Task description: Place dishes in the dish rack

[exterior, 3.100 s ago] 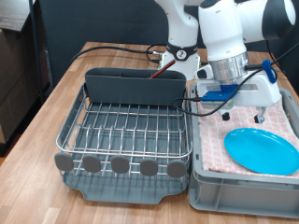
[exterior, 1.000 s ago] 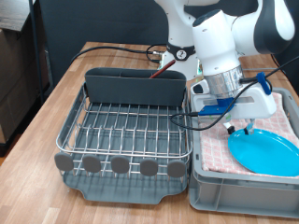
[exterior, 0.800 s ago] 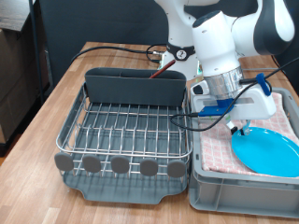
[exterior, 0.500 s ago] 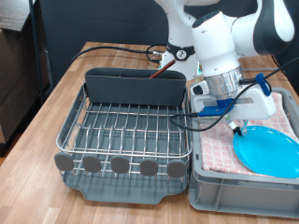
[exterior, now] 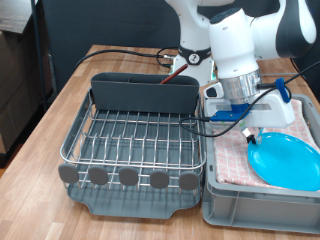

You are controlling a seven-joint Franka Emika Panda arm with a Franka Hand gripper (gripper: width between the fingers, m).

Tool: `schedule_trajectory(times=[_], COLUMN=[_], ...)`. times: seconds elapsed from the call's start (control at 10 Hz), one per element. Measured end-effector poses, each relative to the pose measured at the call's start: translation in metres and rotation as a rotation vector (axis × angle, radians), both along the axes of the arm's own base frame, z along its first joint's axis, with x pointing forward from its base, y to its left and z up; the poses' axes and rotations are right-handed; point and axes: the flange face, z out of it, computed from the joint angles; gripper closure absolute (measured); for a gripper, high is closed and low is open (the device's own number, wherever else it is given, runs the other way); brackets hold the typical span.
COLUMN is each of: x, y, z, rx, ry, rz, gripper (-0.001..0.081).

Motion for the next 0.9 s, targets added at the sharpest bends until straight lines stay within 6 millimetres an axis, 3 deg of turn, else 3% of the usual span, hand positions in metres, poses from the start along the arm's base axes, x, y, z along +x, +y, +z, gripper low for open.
schedule_trajectory(times=[0.9], x=[-0.008], y=[-0.014], z=[0.071], rx=[-0.203], ry=[0.101], rz=[0.050], gripper=[0.0786])
